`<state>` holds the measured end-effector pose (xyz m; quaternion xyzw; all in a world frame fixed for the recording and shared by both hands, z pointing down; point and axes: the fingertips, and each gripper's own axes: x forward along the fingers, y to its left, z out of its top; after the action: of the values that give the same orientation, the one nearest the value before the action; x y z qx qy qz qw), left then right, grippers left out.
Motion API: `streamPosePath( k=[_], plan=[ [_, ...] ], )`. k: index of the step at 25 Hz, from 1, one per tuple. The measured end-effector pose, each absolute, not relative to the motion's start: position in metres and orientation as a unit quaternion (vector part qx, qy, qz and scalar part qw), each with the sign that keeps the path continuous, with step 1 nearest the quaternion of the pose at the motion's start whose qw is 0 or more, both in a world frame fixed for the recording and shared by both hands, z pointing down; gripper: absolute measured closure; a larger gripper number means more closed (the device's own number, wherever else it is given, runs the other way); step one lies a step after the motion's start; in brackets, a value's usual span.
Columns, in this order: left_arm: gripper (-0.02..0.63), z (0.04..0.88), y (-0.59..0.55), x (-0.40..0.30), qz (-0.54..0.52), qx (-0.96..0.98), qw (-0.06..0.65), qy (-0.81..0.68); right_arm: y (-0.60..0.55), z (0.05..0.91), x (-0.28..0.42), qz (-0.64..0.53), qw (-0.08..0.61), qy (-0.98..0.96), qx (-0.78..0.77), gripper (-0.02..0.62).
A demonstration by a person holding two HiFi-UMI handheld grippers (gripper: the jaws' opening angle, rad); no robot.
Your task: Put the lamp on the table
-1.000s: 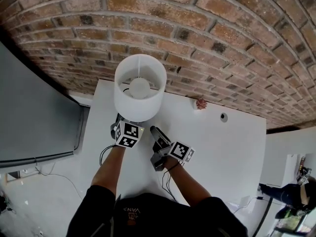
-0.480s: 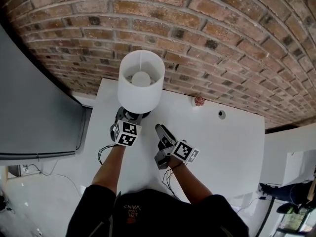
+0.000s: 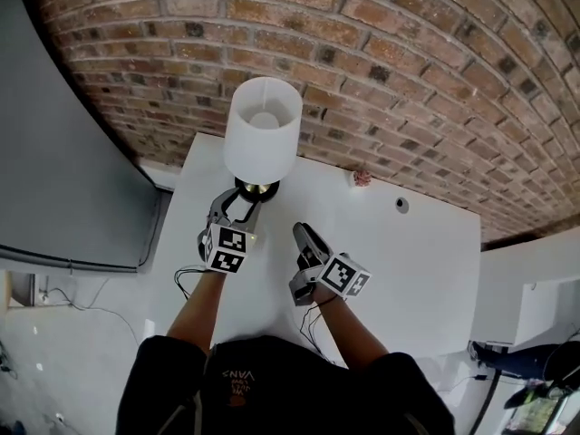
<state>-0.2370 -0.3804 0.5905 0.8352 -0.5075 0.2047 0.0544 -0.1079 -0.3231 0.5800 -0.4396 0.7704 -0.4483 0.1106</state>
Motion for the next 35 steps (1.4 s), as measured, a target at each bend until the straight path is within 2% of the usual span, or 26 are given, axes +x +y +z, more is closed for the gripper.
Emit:
streamPosePath(
  k=[2, 4, 9, 13, 17, 35],
  plan=[
    [0.410, 0.582, -0.368, -0.239, 0.202, 0.832, 0.054, -0.514, -0.316, 0.575, -0.105, -0.439, 0.107, 0.777, -0.438, 0.495],
    [0.463, 0.573, -0.356, -0.242, 0.197, 0.829, 0.052, -0.520, -0.309, 0.569, -0.104, -0.426, 0.101, 0.787, -0.435, 0.518],
    [0.503, 0.551, -0.323, -0.251, 0.194, 0.810, 0.033, -0.553, -0.293, 0.559, -0.101, -0.389, 0.076, 0.817, -0.420, 0.594],
    [0.565, 0.530, -0.293, -0.253, 0.179, 0.793, 0.020, -0.582, -0.275, 0.547, -0.098, -0.361, 0.057, 0.839, -0.404, 0.594],
    [0.595, 0.515, -0.261, -0.241, 0.169, 0.784, 0.024, -0.597, -0.259, 0.529, -0.091, -0.328, 0.042, 0.862, -0.384, 0.595],
    [0.595, 0.501, -0.123, -0.165, 0.170, 0.756, 0.051, -0.630, -0.172, 0.504, -0.039, -0.247, -0.019, 0.918, -0.310, 0.595]
  ],
)
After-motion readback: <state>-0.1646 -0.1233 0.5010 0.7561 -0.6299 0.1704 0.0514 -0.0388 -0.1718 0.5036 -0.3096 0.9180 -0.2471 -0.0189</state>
